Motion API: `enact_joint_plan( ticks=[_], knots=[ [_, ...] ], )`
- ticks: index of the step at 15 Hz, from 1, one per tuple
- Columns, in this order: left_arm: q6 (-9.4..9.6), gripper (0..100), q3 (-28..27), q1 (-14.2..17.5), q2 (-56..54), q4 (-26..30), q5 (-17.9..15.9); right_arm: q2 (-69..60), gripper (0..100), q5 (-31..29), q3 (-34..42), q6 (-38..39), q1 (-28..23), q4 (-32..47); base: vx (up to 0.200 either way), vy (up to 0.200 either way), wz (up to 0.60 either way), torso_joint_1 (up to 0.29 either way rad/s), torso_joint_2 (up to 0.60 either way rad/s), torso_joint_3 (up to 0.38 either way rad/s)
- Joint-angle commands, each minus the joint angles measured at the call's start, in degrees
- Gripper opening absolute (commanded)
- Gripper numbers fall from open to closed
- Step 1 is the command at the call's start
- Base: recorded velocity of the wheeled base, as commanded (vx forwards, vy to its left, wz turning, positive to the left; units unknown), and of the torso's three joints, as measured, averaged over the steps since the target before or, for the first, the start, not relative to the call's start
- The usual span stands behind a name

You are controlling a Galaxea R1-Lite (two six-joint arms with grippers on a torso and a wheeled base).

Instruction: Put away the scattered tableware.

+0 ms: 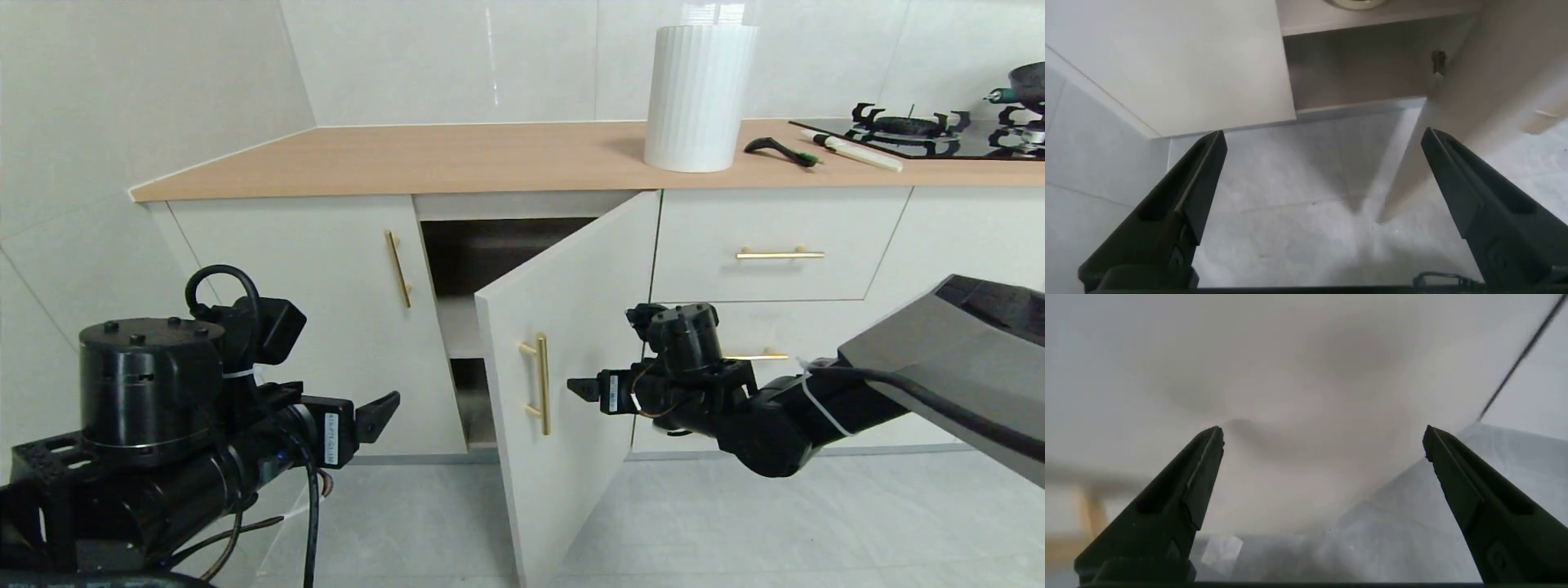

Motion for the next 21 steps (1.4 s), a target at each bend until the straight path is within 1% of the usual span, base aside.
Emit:
enact_joint_plan(
  ticks=[1, 2, 3, 5, 7, 10, 11, 14, 15, 16, 18, 21],
  knots=[
    [-0.04, 100, 0.00, -0.04, -0.79, -0.06, 0.02, 2.73, 100, -0.17, -1.08, 0.54, 0.22, -0.02, 0.000, 0.000, 0.00, 0.000, 0.00, 0.000],
    [0.58, 100, 0.09, -0.04, -1.14, -0.06, 0.02, 3.44, 100, -0.52, -1.78, 1.60, 0.75, -0.11, 0.000, 0.000, 0.00, 0.000, 0.00, 0.000],
    [1.37, 100, 0.26, -0.04, -2.02, -0.06, 0.02, 4.31, 100, -1.22, -2.57, 2.65, 1.36, -0.11, 0.200, 0.000, 0.00, 0.007, 0.00, 0.002],
    [1.55, 100, 0.09, -0.04, -3.61, 0.03, 0.10, 6.25, 100, -2.98, -4.68, 3.09, 1.98, -0.20, 0.200, 0.000, 0.00, -0.005, 0.00, 0.007],
    [2.34, 100, 0.00, -0.04, -4.66, 0.38, 0.10, 7.74, 100, -4.56, -6.53, 5.37, 2.33, -0.81, 0.200, 0.000, 0.00, -0.005, 0.00, 0.002],
    [2.43, 100, 0.00, -0.04, -5.10, 0.65, 0.10, 9.06, 100, -4.91, -7.93, 6.78, 2.59, -1.69, 0.200, 0.000, 0.00, 0.007, 0.00, 0.001],
    [2.43, 100, 0.00, -0.04, -5.54, 0.65, 0.10, 9.85, 100, -5.44, -9.51, 8.36, 2.59, -1.78, 0.200, 0.000, 0.00, 0.002, 0.01, 0.002],
    [2.51, 100, -0.27, -0.21, -6.95, 0.65, 0.10, 11.78, 100, -7.37, -13.03, 11.35, 2.68, -1.69, 0.000, 0.000, 0.00, 0.000, 0.00, 0.000],
    [3.48, 100, -0.35, -0.21, -7.65, 0.65, 0.19, 12.58, 100, -8.60, -14.79, 12.76, 2.68, -1.69, 0.000, 0.000, 0.00, 0.000, 0.00, 0.000],
    [3.92, 100, -0.27, -0.21, -8.09, 0.65, 0.19, 13.45, 100, -9.75, -16.54, 13.55, 2.68, -1.69, 0.000, 0.000, 0.00, 0.000, 0.00, 0.000],
    [4.01, 100, -0.27, -0.21, -8.44, 0.65, 0.19, 15.48, 100, -13.09, -20.15, 13.81, 2.15, -1.69, 0.000, 0.000, 0.00, 0.000, 0.00, 0.000],
    [4.01, 100, -0.27, -0.21, -8.79, 0.65, 0.19, 16.36, 100, -15.46, -22.96, 13.90, 0.57, -1.69, 0.000, 0.000, 0.00, 0.000, 0.00, 0.000]
  ],
)
